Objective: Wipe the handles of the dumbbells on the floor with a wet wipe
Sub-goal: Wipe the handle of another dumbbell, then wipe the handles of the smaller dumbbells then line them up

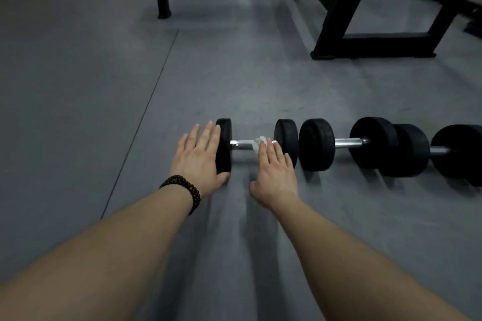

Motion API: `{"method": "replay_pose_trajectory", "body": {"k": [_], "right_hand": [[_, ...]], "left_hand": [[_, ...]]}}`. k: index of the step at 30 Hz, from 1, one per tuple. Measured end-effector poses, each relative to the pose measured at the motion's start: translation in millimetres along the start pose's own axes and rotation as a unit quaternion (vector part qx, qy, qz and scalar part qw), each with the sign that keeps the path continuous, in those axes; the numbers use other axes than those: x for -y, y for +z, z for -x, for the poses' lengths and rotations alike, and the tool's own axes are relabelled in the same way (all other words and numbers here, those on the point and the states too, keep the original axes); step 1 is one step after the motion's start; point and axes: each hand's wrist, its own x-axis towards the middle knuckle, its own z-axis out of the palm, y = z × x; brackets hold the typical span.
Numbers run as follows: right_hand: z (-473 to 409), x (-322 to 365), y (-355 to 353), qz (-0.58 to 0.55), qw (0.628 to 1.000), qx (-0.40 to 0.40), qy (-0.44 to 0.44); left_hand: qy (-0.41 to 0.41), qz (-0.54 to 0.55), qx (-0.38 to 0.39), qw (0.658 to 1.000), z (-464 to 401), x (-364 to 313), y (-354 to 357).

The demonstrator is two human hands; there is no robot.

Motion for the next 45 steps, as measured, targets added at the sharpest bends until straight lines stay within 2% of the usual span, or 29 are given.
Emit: {"method": "replay_pose_trajectory", "body": {"k": [5,13,20,24,28,33,39,45], "right_hand": [[36.5,15.1,-31.9,0.005,1.0,0.013,-0.004],[77.5,77.5,-34.6,0.074,0.996,-0.037,-0.019],[180.0,136.9,-30.2,0.098,0.994,-0.042,-0.007],[242.2,170.4,-21.4,0.095,0.995,-0.033,0.025],[293.2,212.8,-15.0,0.092,0.995,-0.044,0.02],[356.3,255.6,21.0,0.07,0.996,-0.053,0.029],[430.6,279.1,78.0,0.038,0.998,-0.034,0.036],[466.2,290.6,126.9,0.018,0.998,0.006,0.061]], "left_hand": [[0.01,-0.031,0.01,0.999,58.3,13.6,-33.8],[0.024,-0.022,0.008,0.999,144.1,76.2,-17.8],[0.039,-0.061,0.005,0.997,238.0,150.2,-25.0],[0.057,-0.051,0.02,0.997,298.0,179.2,-26.2],[0.081,-0.022,0.026,0.996,348.0,197.9,-20.1],[0.1,0.015,0.032,0.994,409.6,208.1,5.5],[0.126,0.041,0.085,0.988,474.2,203.1,43.9],[0.098,-0.009,0.113,0.989,504.4,199.5,58.9]]}}
